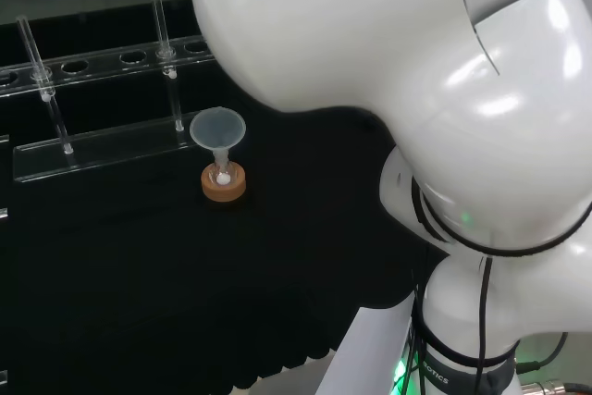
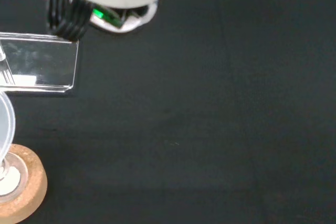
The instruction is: Put the weighing funnel back on the table.
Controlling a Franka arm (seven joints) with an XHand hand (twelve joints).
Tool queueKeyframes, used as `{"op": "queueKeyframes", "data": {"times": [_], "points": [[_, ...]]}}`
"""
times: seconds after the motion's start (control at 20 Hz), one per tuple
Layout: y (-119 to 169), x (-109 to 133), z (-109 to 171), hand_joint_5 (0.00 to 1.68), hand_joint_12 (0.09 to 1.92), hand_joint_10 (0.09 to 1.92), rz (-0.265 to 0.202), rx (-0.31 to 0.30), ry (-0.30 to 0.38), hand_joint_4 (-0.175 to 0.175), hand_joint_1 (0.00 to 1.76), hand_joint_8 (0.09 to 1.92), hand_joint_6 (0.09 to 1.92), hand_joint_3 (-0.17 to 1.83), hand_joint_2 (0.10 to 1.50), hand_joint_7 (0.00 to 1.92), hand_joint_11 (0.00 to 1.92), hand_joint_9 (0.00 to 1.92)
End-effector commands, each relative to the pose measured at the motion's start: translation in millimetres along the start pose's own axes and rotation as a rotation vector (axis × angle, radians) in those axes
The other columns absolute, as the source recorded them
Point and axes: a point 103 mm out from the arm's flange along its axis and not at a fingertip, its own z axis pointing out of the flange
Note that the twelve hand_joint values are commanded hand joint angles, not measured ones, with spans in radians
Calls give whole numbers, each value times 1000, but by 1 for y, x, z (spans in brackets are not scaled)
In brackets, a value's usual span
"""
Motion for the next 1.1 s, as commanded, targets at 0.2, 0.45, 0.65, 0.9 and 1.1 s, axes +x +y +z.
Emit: {"op": "queueKeyframes", "data": {"times": [0.2,0.45,0.65,0.9,1.1], "points": [[19,-22,0,1258,1110,421,5,4,3,175,1120,645,720,699,637,451,685,805],[39,-37,4,1257,1110,421,10,11,15,175,1120,645,722,699,637,450,685,806],[61,-50,7,1257,1109,420,11,25,28,175,1120,645,723,699,637,450,685,806],[86,-65,12,1256,1109,420,16,38,35,175,1120,645,724,699,637,450,685,807],[104,-69,21,1256,1109,420,15,59,34,175,1120,645,725,699,637,450,685,808]]}}
